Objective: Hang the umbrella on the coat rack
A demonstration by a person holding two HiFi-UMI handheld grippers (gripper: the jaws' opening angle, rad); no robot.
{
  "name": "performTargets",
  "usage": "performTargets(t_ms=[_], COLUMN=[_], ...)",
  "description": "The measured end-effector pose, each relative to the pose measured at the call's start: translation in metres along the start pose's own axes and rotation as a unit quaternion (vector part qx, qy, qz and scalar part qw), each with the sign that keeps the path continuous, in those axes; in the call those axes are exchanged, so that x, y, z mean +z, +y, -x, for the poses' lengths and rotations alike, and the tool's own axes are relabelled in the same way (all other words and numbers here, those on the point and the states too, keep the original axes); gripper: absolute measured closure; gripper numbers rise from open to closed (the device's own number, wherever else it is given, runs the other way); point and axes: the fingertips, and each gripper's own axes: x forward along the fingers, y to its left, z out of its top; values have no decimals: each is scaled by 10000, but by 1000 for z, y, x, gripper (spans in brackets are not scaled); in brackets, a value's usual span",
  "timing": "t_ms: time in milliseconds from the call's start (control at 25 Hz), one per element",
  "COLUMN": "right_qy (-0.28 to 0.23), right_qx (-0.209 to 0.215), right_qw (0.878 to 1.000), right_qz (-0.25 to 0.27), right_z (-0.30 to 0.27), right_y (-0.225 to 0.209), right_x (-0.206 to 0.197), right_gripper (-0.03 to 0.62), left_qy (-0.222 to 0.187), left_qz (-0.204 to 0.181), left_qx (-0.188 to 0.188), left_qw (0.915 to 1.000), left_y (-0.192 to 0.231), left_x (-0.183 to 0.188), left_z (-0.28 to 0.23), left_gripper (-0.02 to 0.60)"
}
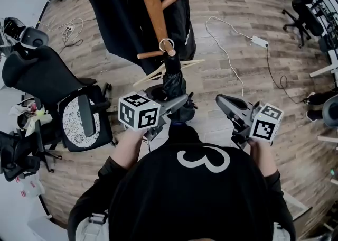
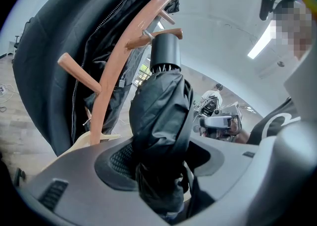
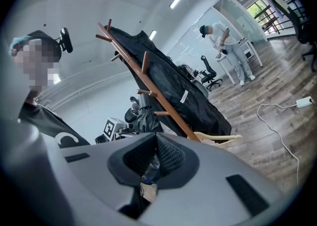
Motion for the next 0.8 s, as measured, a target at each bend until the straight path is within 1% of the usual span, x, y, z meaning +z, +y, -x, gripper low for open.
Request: performTargets(t_ms=[280, 480, 680, 800], right_qy=[49, 52, 59, 84], right_qx=[-3, -6, -10, -25], right_qw=[10000, 10000, 10000, 9999], right_qz=[-31, -23, -58, -71], right_z=[-2, -2, -5, -4], right_y=[-4, -5, -8, -10], right_x=[-4, -4, -8, -14], right_gripper=[568, 568, 568, 568], left_qy=[16, -48, -67, -139], left_qz=[-35, -161, -18, -102], left_qx=[73, 22, 82, 108], left_qw=[10000, 9999, 9999, 9998], left_y=[13, 18, 29, 32], left_x=[-2, -2, -9, -10], left_z=[-5, -10, -13, -16], left_gripper=[308, 308, 308, 308])
